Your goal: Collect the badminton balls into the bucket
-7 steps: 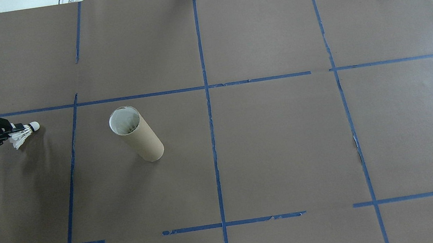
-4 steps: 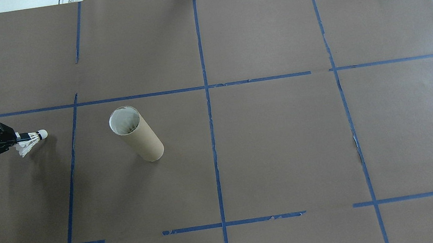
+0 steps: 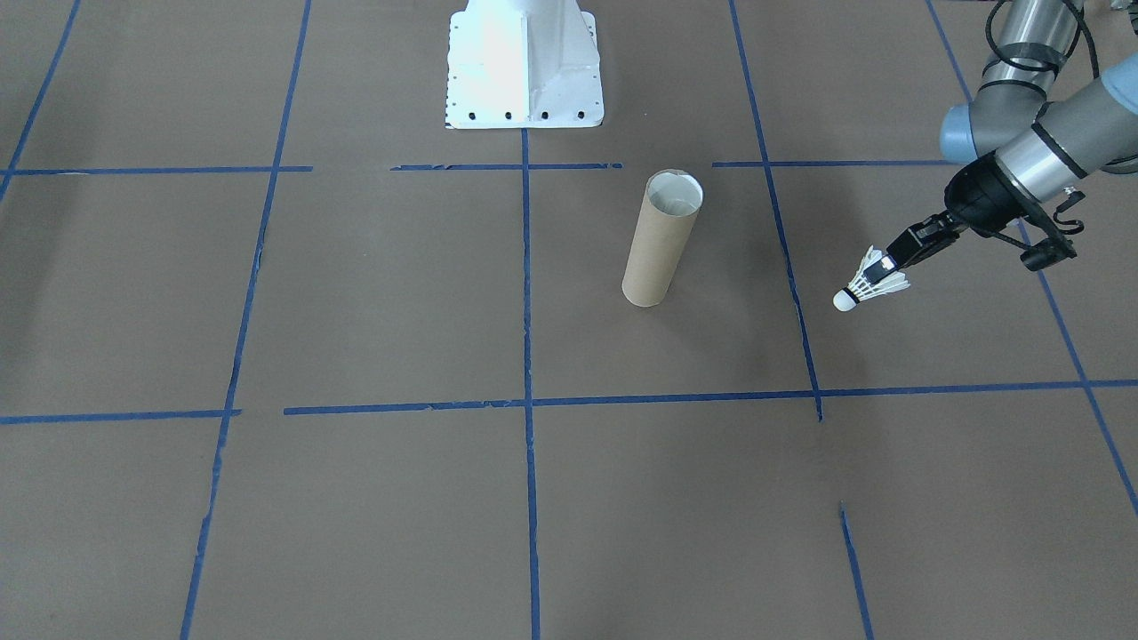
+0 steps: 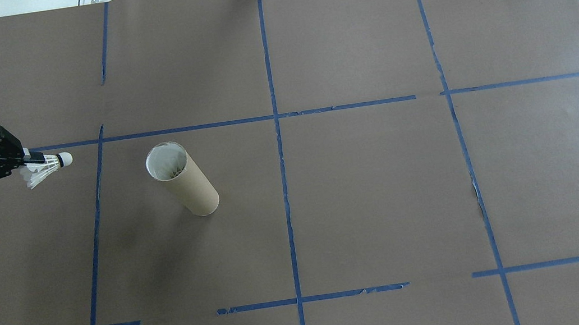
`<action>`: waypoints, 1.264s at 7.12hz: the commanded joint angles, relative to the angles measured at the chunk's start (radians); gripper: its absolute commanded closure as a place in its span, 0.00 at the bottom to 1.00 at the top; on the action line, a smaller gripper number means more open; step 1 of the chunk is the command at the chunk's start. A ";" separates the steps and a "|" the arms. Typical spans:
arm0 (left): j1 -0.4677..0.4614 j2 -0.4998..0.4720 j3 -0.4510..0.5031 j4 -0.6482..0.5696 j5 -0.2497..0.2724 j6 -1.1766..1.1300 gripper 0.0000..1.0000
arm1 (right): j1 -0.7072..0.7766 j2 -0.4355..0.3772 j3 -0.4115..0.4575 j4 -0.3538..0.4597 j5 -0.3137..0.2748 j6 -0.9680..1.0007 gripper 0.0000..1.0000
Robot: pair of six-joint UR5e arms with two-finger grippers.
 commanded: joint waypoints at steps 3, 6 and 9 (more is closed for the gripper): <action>-0.095 -0.033 -0.411 0.556 -0.128 0.281 1.00 | 0.000 0.000 0.000 0.000 0.000 0.000 0.00; -0.097 -0.073 -0.538 0.634 -0.119 0.311 1.00 | 0.000 0.000 0.000 0.000 0.000 0.000 0.00; -0.077 -0.158 -0.541 0.697 -0.115 0.322 1.00 | 0.000 0.000 0.000 0.000 0.000 0.000 0.00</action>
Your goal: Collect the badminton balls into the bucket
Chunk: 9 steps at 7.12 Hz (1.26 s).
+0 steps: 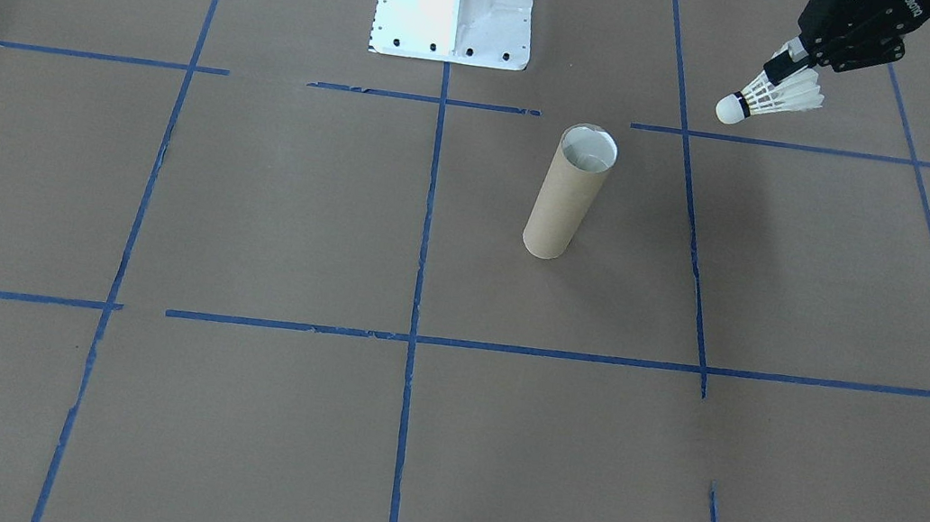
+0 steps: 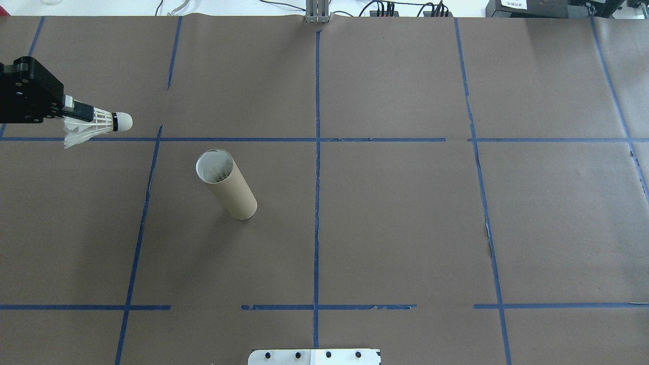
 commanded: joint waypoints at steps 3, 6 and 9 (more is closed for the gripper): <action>0.083 -0.173 -0.005 0.195 0.089 0.015 1.00 | 0.000 0.000 0.000 0.000 0.000 0.000 0.00; 0.146 -0.408 -0.057 0.683 0.275 0.225 1.00 | 0.000 0.000 0.000 0.000 0.000 0.000 0.00; 0.337 -0.645 -0.030 1.139 0.527 0.358 1.00 | 0.000 0.000 0.000 0.000 0.000 0.000 0.00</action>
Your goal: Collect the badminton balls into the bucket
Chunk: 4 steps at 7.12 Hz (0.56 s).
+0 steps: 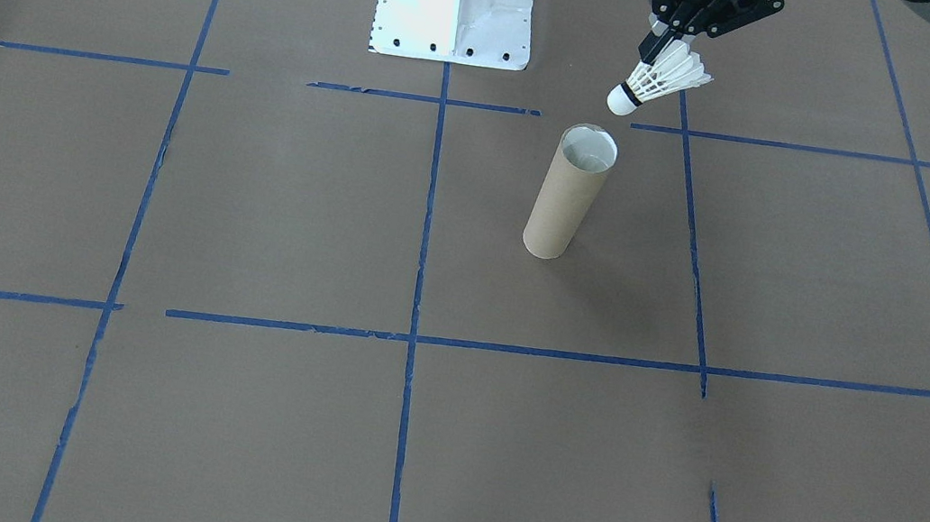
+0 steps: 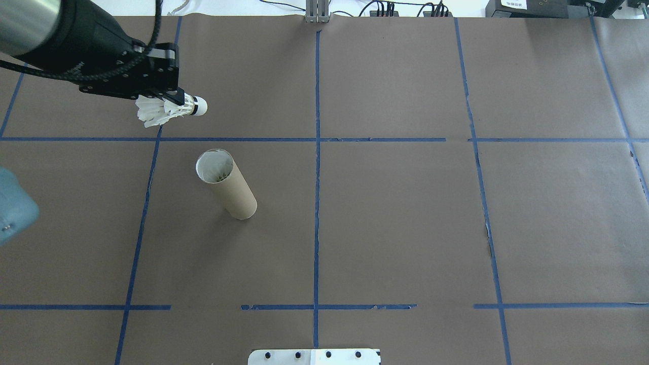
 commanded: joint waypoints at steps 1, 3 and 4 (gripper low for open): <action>0.089 -0.179 0.068 0.308 0.104 0.144 1.00 | 0.000 0.000 0.000 0.000 0.000 0.000 0.00; 0.100 -0.206 0.149 0.349 0.138 0.239 1.00 | 0.000 0.000 0.000 0.000 0.000 0.000 0.00; 0.100 -0.273 0.225 0.408 0.159 0.324 1.00 | 0.000 0.000 0.000 0.000 0.000 0.000 0.00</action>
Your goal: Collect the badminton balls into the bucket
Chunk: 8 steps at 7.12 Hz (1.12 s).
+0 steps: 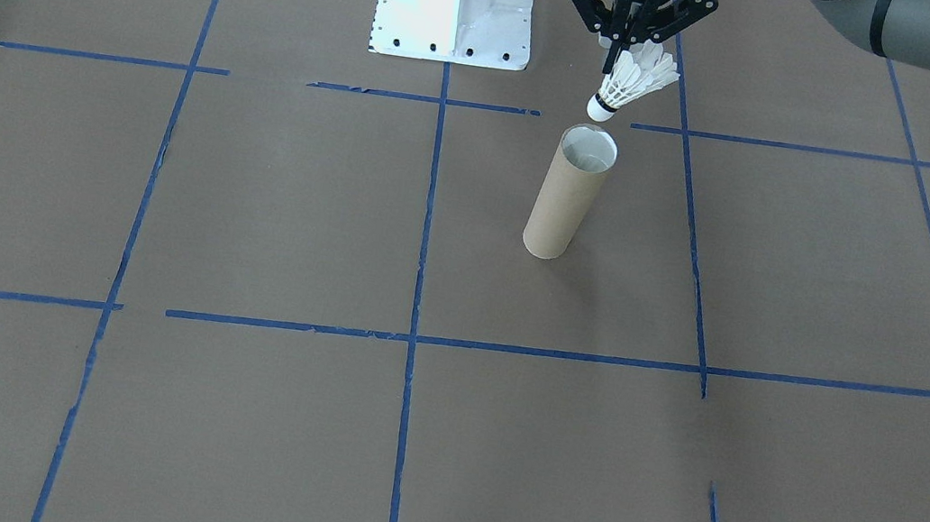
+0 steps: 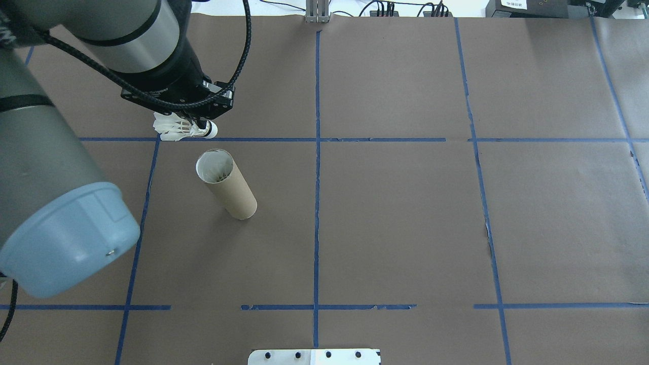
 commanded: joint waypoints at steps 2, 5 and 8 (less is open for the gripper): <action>0.037 -0.095 0.164 0.105 0.073 0.145 1.00 | 0.000 0.000 0.000 0.000 0.000 0.000 0.00; 0.087 -0.085 0.189 0.172 0.093 0.188 1.00 | 0.000 0.000 0.000 0.000 0.000 0.000 0.00; 0.120 -0.082 0.223 0.162 0.086 0.188 1.00 | 0.000 0.000 0.000 0.000 0.000 0.000 0.00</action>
